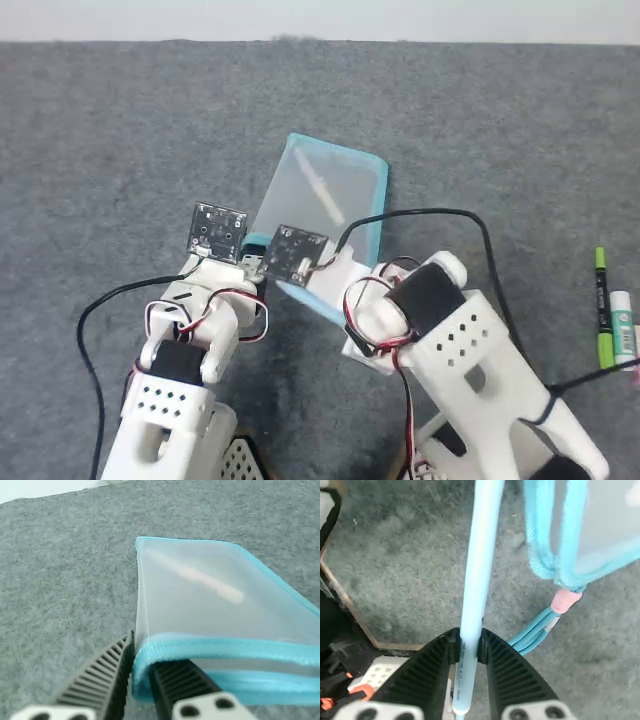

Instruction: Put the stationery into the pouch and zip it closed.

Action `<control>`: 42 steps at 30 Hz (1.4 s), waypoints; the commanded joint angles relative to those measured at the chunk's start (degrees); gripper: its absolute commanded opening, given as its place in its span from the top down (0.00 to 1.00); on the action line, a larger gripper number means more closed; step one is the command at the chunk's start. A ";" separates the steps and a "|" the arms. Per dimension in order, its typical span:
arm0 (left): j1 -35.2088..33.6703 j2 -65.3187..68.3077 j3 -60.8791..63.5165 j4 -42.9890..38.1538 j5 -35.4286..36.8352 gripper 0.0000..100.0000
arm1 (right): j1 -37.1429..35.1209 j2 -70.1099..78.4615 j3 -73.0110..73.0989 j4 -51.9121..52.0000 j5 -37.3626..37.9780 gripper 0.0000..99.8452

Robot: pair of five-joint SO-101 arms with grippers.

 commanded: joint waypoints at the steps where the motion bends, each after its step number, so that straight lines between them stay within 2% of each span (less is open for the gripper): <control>1: 0.53 -0.88 -1.36 -2.02 -0.09 0.99 | 4.09 4.18 -3.52 2.24 -2.46 0.99; 4: 0.53 -0.88 -1.36 -1.93 -0.09 0.99 | 7.60 10.95 -7.56 1.89 -2.20 0.99; 8: 0.53 -0.88 -1.19 -1.93 -0.26 0.99 | 8.75 20.88 -16.53 2.24 -2.73 0.99; 14: 0.97 -0.88 -1.10 -1.93 -0.26 0.99 | 8.84 32.22 -29.80 2.68 -8.62 0.99; 21: 11.43 -0.88 0.40 -2.11 -0.44 0.99 | 10.95 38.99 -36.75 2.77 -11.69 0.99; 26: 15.74 -0.88 0.48 -2.11 -2.81 0.99 | 13.76 39.60 -40.70 2.68 -11.69 0.99; 31: 15.74 -0.88 0.66 -2.11 -2.99 0.99 | 12.53 39.52 -41.41 2.51 -11.43 0.98; 37: 11.16 -1.41 0.40 -2.20 -2.90 0.99 | 12.53 39.08 -41.05 2.68 -11.34 0.79; 42: 9.93 -1.41 0.31 -2.20 -2.90 0.99 | 11.74 38.11 -41.14 2.59 -11.34 0.80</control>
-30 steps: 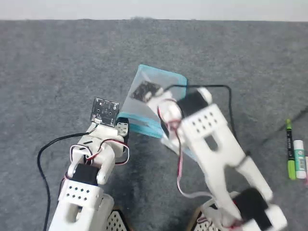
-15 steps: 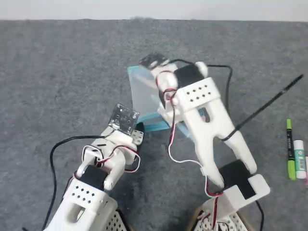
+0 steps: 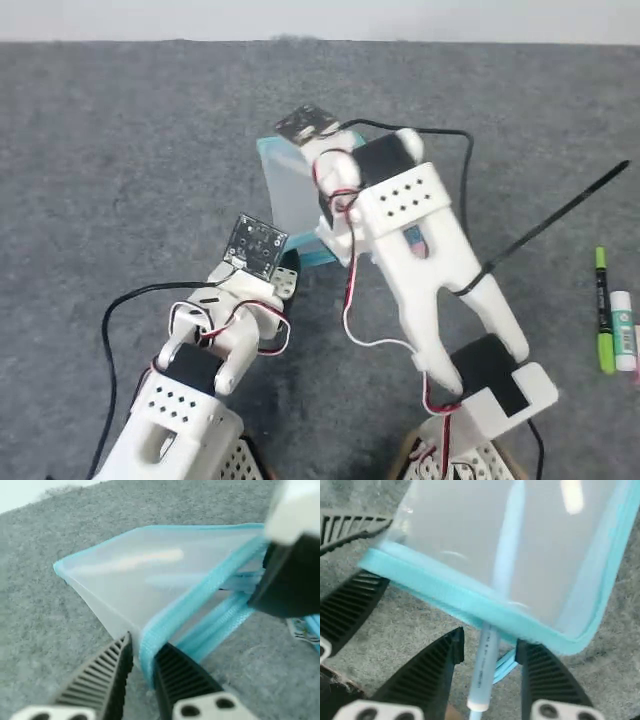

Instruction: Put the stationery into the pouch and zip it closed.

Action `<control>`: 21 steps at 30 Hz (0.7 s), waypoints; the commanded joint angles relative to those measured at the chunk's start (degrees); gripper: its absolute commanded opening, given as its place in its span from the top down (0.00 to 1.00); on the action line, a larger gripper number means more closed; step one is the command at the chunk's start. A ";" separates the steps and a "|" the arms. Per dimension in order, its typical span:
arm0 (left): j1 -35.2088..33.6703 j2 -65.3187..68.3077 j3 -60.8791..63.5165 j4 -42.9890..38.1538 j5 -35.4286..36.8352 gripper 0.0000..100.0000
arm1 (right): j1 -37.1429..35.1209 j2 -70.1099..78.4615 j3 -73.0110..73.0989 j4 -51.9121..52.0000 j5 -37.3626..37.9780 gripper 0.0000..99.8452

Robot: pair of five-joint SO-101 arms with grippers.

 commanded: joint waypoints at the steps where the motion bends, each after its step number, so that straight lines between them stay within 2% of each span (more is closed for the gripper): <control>1: -0.35 -1.41 -1.10 -0.70 -1.32 0.99 | 0.40 -3.30 -3.78 2.24 -0.18 0.81; 7: -0.79 -1.49 -1.27 -0.70 -1.23 0.99 | 0.48 -14.90 -3.69 2.15 -0.18 0.82; 13: -12.13 -1.32 -4.35 -0.53 4.84 0.99 | 3.03 -24.22 -0.26 2.07 3.60 0.82; 15: -11.60 -1.05 -4.26 -0.44 4.92 0.99 | 4.26 -24.66 3.96 1.98 4.13 0.82; 19: -3.34 -1.41 -4.00 1.05 1.05 0.99 | 5.93 -24.92 16.00 -3.30 4.22 0.82; 21: -8.00 -1.49 -6.73 2.55 1.85 0.99 | 6.73 -26.15 21.89 -6.46 4.48 0.82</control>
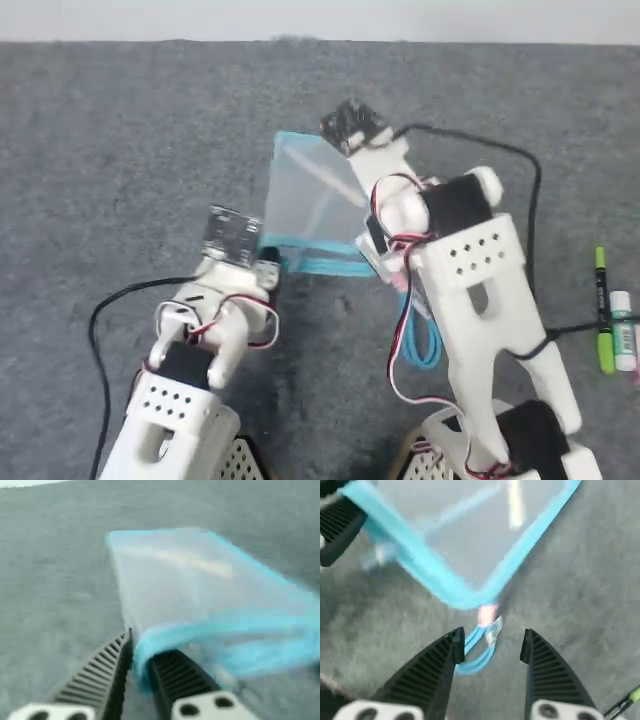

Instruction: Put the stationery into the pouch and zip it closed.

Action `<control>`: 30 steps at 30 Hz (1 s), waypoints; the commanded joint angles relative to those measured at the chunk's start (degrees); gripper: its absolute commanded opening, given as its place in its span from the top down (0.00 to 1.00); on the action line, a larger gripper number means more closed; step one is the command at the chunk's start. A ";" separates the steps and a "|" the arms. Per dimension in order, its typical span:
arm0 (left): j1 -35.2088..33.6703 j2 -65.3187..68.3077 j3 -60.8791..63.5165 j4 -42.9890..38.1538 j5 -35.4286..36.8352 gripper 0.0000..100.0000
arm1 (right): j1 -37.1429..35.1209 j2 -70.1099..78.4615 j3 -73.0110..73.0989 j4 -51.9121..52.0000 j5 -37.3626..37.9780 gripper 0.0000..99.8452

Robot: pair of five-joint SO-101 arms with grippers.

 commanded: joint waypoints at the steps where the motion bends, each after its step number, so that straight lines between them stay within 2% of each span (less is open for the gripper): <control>1: -6.42 -1.23 -7.96 2.29 1.49 0.99 | 1.89 -4.70 8.79 -5.23 2.11 0.82; 3: -13.36 -0.88 -9.54 2.64 5.89 0.99 | 2.51 -6.64 13.19 -7.43 3.43 0.82; 4: -13.45 -0.88 -9.45 2.64 5.71 0.99 | 2.77 -7.69 15.21 -8.84 3.69 0.82; 5: -11.60 -0.88 -9.01 2.73 4.13 0.99 | 3.12 -8.66 16.97 -10.15 3.87 0.82; 8: 0.09 -1.41 -4.97 2.46 -2.99 0.99 | 3.30 -9.98 19.69 -12.18 4.13 0.82; 10: 2.29 -1.49 -4.97 2.73 -5.10 0.99 | 4.09 -10.68 19.96 -11.30 4.22 0.82; 14: -9.76 -1.41 -8.40 2.55 2.55 0.99 | 7.87 -10.86 19.96 -9.10 5.10 0.82; 15: -10.73 -1.14 -8.75 2.55 3.52 0.99 | 8.75 -10.68 20.04 -9.27 5.89 0.82; 16: -9.58 -0.97 -8.66 2.64 2.99 0.99 | 9.27 -10.51 20.13 -9.80 6.42 0.82; 20: 2.73 -1.49 -4.88 2.64 -5.10 0.99 | 9.45 -10.33 20.40 -10.86 6.86 0.82; 22: -1.05 -1.49 -5.93 2.73 -4.66 0.99 | 10.33 -10.68 20.57 -10.24 7.03 0.82; 25: -12.84 -1.14 -9.27 2.37 -0.79 0.99 | 12.88 -10.59 20.57 -7.87 8.88 0.82; 26: -13.45 -0.97 -9.54 2.37 0.18 0.99 | 13.41 -10.42 20.57 -7.78 9.49 0.82; 28: -8.09 -0.88 -7.96 2.55 -0.44 0.99 | 13.93 -10.15 20.57 -8.22 9.32 0.82; 30: 2.46 -0.88 -4.70 2.64 -3.52 0.99 | 13.76 -10.24 20.48 -8.22 9.41 0.82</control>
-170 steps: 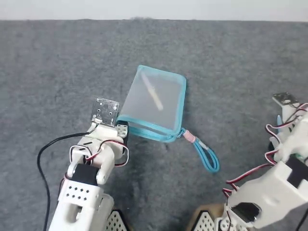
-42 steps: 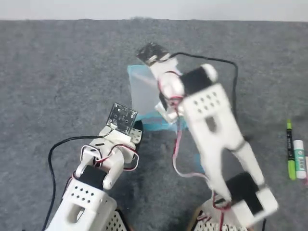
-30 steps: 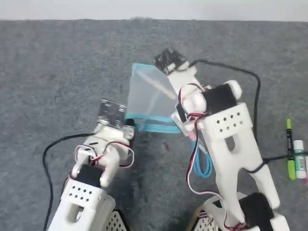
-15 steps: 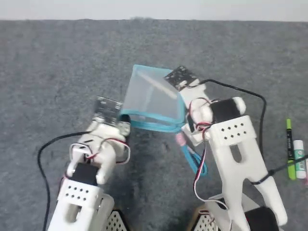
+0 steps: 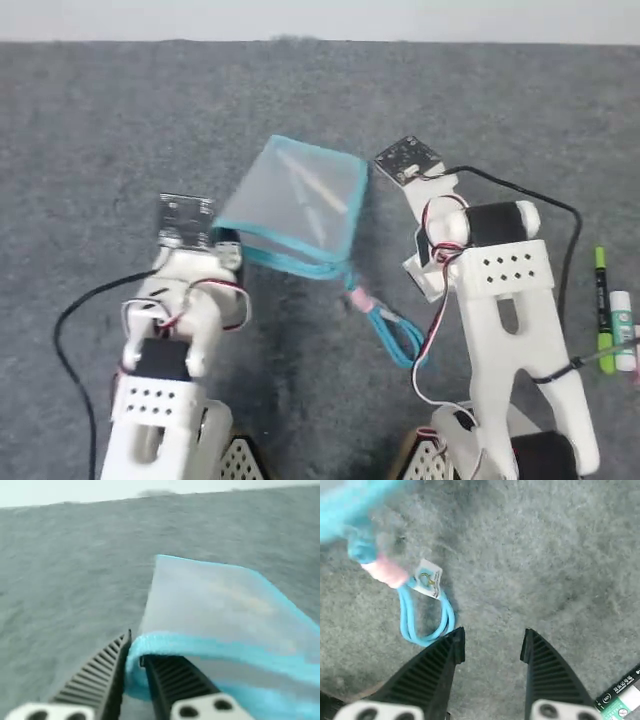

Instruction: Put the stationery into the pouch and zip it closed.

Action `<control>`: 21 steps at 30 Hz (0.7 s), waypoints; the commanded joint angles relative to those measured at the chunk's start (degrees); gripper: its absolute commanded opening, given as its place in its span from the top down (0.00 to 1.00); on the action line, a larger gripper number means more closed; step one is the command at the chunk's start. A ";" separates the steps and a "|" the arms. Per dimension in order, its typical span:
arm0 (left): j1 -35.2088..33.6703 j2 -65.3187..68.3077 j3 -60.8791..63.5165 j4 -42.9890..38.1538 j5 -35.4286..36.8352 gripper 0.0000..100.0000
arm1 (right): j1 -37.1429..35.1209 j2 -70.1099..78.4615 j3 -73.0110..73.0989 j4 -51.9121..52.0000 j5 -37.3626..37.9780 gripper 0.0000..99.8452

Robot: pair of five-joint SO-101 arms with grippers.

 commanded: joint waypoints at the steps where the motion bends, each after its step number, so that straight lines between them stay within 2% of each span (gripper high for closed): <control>1: 17.76 -0.88 1.63 0.00 -3.60 0.99 | 0.66 -2.07 -0.44 0.48 1.05 0.82; 2: 20.92 -0.97 2.24 0.18 -4.57 0.99 | 0.92 -2.07 -0.44 0.75 1.05 0.82; 4: 19.87 -1.49 1.63 2.29 -4.92 0.99 | 1.80 -2.24 -0.26 1.80 1.49 0.82; 6: 11.52 -1.76 -1.01 3.08 -4.22 0.99 | 4.62 -2.59 -0.35 3.47 1.85 0.82; 8: 2.73 -2.02 -2.59 2.20 -0.62 0.99 | 7.87 -2.59 -0.35 4.26 4.66 0.82; 9: 0.88 -2.02 -2.68 1.67 1.14 0.99 | 9.54 -2.15 -0.35 4.18 5.80 0.82; 10: 1.14 -1.67 -2.68 1.49 1.58 0.99 | 11.12 -1.98 -0.35 3.82 6.59 0.82; 13: 9.93 -2.11 0.66 1.93 -2.02 0.99 | 13.85 -1.98 -0.44 3.82 7.47 0.82; 15: 12.75 -2.11 1.19 2.11 -2.73 0.99 | 15.69 -1.98 -0.44 4.26 9.14 0.82; 21: 5.89 -1.76 0.48 2.11 -1.23 0.99 | 32.04 -1.89 -0.44 4.00 19.78 0.82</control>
